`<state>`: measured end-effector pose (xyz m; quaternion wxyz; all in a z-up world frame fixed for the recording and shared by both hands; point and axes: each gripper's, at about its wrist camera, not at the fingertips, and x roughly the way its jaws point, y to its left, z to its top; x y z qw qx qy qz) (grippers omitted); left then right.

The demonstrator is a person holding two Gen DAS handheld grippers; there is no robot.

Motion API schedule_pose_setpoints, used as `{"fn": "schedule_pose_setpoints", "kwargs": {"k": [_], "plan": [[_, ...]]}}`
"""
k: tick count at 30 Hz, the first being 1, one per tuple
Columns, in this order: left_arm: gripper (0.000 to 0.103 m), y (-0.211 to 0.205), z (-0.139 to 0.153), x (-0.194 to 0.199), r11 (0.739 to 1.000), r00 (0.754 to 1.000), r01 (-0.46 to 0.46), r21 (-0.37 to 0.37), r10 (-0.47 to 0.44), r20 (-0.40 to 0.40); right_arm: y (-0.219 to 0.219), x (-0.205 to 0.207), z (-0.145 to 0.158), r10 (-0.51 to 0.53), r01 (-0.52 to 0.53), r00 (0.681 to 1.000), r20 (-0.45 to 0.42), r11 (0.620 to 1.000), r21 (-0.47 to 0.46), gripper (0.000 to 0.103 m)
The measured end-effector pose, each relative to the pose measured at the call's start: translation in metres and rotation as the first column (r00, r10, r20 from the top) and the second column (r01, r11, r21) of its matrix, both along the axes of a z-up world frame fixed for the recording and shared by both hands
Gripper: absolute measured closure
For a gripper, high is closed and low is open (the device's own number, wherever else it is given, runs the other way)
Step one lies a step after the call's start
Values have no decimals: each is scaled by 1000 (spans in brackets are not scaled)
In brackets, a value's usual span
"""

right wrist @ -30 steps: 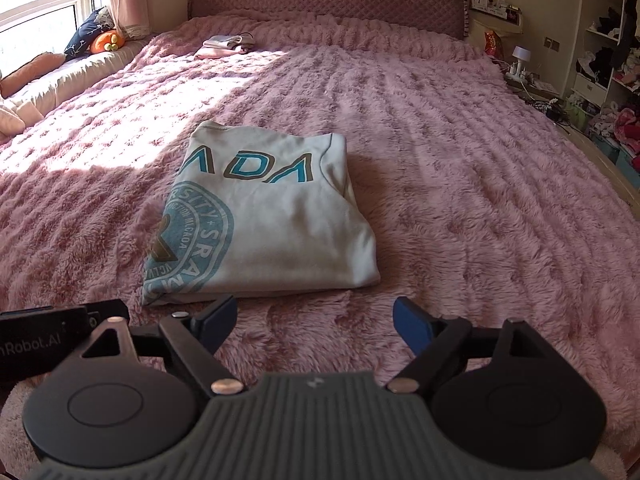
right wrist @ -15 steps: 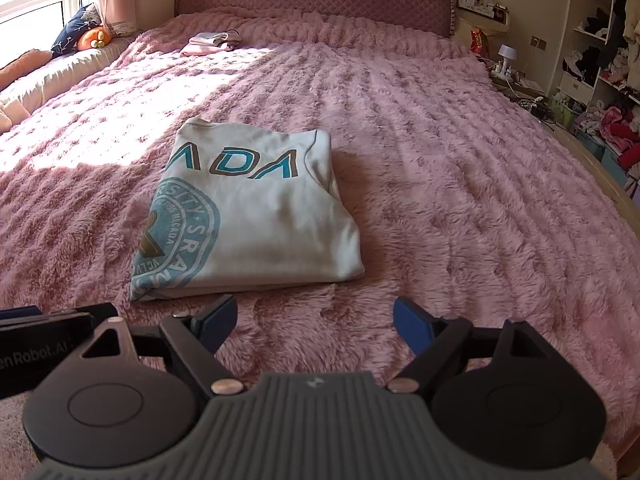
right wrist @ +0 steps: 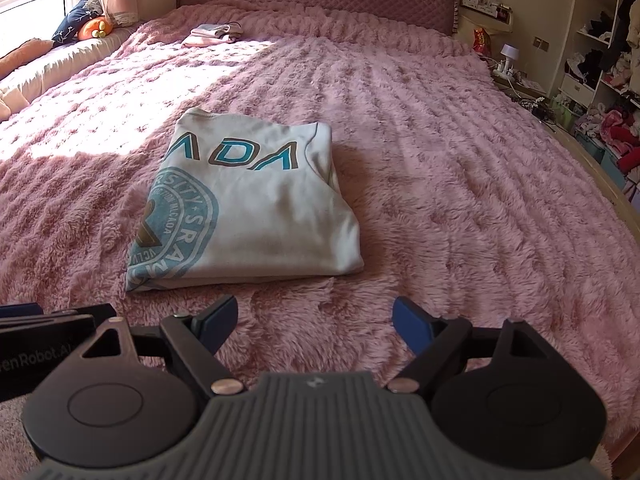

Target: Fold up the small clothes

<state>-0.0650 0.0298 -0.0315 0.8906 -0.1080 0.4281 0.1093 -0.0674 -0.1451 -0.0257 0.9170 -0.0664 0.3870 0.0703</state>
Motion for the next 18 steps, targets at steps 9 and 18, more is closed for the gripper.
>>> {"fn": "schedule_pose_setpoints", "kwargs": {"k": [9, 18], "plan": [[23, -2, 0, 4, 1000, 1000, 11, 19, -11, -20, 0, 0, -2, 4, -4, 1000, 0, 1000, -9, 23], [30, -3, 0, 5, 1000, 999, 19, 14, -19, -27, 0, 0, -2, 8, -8, 1000, 2, 1000, -15, 23]]}}
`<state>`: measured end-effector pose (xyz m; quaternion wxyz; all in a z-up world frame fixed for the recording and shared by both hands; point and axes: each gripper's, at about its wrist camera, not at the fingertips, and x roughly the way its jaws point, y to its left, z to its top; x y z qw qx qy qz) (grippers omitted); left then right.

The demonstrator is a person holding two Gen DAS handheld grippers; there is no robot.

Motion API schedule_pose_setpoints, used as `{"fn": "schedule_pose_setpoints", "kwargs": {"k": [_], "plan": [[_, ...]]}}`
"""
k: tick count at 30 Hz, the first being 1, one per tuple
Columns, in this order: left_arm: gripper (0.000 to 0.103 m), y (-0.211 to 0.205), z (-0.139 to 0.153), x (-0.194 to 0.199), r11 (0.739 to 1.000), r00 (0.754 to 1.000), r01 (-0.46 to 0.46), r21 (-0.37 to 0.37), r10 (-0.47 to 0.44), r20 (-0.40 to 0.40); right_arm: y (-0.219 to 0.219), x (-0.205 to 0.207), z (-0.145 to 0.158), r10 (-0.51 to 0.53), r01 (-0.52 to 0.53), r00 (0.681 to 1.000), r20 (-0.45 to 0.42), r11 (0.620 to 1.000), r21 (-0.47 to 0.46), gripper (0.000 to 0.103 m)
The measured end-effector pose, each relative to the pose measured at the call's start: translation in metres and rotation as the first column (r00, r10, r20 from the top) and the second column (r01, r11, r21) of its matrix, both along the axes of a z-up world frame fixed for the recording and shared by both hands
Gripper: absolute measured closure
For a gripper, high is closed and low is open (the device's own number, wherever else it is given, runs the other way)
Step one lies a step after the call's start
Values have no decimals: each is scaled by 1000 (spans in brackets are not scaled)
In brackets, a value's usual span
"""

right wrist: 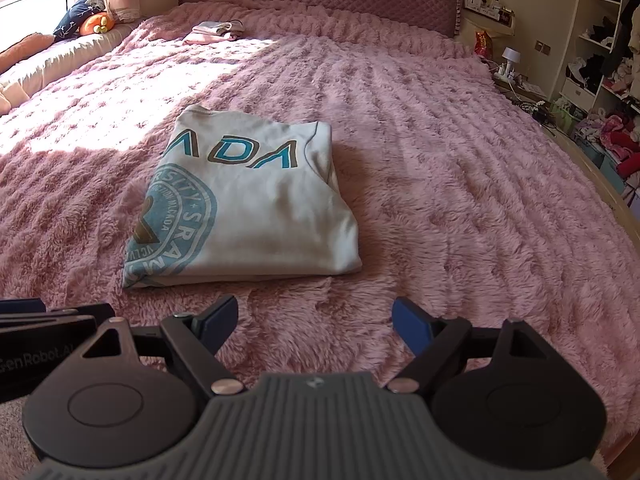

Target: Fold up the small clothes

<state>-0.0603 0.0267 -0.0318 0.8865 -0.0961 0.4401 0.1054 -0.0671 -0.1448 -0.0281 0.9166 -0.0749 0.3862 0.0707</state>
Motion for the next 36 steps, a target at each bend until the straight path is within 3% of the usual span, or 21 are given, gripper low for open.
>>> {"fn": "schedule_pose_setpoints", "kwargs": {"k": [10, 36], "plan": [[30, -4, -2, 1, 999, 1000, 3, 40, -2, -22, -1, 1, -1, -2, 2, 1000, -7, 1000, 7, 23], [25, -1, -8, 5, 1000, 997, -8, 27, 10, -72, 0, 2, -7, -7, 7, 1000, -29, 1000, -2, 23]]}}
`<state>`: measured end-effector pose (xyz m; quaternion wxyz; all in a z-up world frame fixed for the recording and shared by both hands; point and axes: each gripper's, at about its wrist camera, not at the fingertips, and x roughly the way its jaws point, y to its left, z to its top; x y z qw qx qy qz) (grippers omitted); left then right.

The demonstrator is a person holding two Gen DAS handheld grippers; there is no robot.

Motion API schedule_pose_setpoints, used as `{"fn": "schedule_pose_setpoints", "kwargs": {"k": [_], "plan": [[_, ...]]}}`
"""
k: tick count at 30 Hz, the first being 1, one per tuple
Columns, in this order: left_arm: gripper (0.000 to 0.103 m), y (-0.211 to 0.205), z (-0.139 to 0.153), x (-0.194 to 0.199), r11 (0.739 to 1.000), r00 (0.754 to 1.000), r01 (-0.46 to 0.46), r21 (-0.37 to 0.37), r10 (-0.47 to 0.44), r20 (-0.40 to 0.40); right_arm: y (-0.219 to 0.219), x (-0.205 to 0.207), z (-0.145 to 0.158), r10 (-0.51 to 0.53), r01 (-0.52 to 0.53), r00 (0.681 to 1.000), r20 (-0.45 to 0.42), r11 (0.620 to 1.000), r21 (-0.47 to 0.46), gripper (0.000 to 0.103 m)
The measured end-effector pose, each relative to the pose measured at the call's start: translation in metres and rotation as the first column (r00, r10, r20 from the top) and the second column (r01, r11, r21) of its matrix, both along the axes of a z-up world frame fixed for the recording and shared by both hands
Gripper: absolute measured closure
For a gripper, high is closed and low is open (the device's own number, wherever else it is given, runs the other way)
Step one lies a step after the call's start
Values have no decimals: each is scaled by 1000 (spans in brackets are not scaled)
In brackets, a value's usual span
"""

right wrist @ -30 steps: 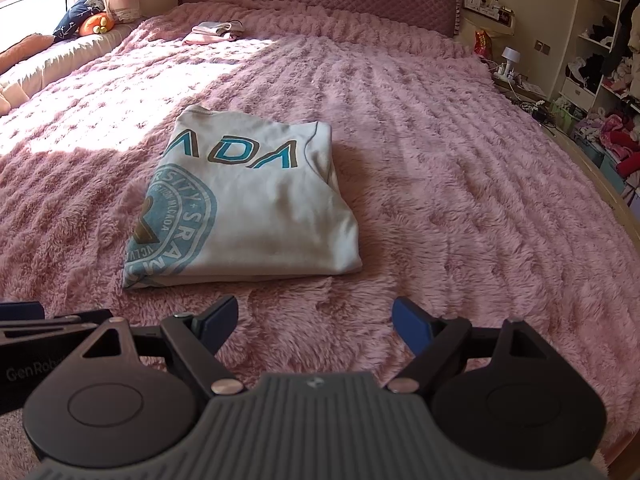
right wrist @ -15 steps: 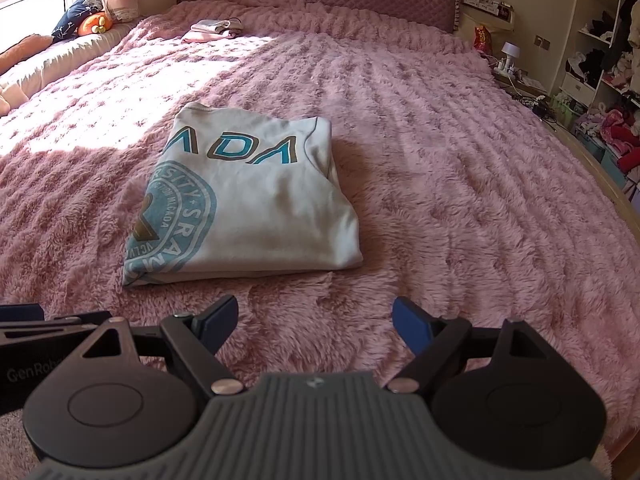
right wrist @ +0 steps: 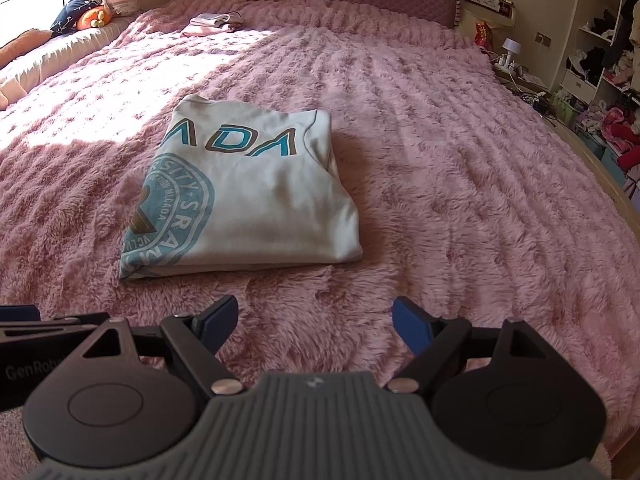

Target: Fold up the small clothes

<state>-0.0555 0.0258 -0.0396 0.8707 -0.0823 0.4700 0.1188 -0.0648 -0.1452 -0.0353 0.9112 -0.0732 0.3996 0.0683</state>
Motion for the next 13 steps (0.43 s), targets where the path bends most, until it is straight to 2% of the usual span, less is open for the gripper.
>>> {"fn": "schedule_pose_setpoints", "kwargs": {"k": [13], "plan": [[24, 0, -2, 0, 1000, 1000, -4, 6, 4, 1, 0, 1, -3, -2, 2, 1000, -11, 1000, -9, 23]]}}
